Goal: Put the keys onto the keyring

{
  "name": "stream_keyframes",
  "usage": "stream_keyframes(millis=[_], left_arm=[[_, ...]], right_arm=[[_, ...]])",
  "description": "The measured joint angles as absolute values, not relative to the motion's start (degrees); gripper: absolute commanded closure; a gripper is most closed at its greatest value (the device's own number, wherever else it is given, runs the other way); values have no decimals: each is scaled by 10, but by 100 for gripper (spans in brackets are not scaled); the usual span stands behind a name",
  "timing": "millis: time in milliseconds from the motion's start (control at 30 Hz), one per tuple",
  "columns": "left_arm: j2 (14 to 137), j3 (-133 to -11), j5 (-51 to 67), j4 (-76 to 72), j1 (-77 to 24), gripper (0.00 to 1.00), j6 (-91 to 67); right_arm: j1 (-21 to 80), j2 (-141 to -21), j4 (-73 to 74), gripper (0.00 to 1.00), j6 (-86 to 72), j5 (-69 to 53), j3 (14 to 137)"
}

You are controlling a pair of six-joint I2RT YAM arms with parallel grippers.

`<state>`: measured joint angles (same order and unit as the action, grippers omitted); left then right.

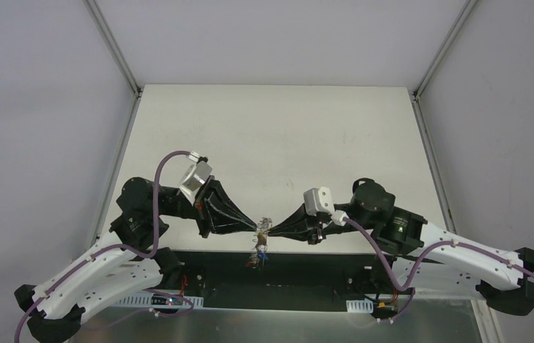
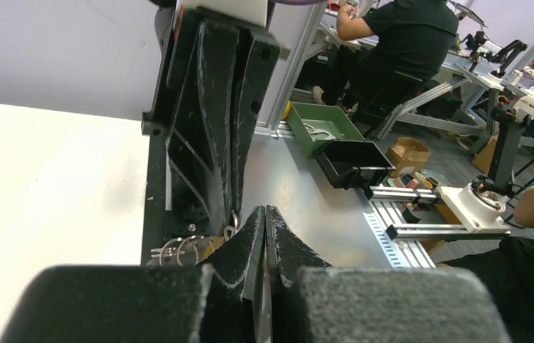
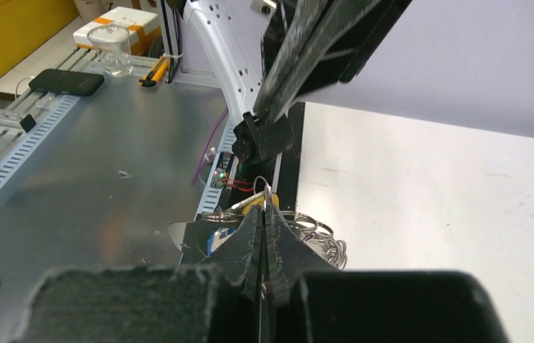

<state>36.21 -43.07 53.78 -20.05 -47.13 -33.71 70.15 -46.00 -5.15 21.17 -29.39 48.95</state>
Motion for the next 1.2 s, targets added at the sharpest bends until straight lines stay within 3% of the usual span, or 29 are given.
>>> stream_keyframes(millis=[400,800,1200], left_arm=[[375,-439,538,-201,-471,100,-339],[357,-432,533,-186,-471,65,-338],[291,-385,482,-118,-471,59,-325]], right_arm=[[721,-467,-14,100,241,-289,489],[771,-470,3,100,310,-223,489],[783,-517,-19,100,371,-29,490]])
